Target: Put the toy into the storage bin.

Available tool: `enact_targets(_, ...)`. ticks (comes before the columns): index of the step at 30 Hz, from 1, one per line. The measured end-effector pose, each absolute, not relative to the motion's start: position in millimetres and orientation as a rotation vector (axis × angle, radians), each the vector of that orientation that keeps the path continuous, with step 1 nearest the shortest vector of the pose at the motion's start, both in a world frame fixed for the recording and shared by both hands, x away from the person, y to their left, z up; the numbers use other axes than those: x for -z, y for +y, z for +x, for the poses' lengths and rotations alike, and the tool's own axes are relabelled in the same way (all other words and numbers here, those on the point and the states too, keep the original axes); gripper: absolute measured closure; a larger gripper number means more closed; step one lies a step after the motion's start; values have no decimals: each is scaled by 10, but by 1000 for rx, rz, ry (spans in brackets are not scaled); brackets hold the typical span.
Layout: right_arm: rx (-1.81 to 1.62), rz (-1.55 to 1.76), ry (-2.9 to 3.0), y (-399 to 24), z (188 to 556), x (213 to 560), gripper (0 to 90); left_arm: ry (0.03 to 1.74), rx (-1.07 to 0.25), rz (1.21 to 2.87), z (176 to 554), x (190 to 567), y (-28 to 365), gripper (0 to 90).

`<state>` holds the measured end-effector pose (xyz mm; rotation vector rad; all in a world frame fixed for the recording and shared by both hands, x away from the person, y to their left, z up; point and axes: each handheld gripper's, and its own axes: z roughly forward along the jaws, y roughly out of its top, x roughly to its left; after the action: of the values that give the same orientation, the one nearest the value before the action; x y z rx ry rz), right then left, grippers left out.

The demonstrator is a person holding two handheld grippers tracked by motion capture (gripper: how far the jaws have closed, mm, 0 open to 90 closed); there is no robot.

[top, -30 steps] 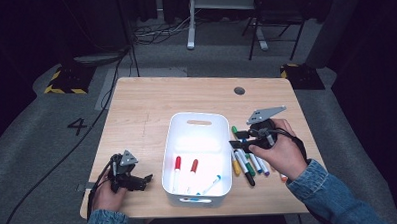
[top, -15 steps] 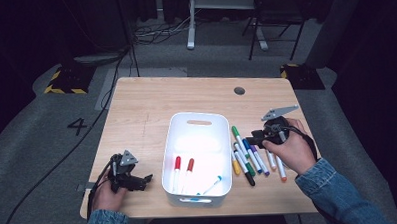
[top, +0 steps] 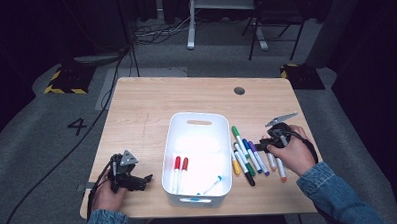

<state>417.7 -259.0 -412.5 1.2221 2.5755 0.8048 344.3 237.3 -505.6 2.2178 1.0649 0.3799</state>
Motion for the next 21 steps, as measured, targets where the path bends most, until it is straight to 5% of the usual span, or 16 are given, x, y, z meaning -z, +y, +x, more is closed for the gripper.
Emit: enact_targets(21,-652,1373,2601,-2637,4313,4679,678,1065,-380,2218,3443,5055,2373,0)
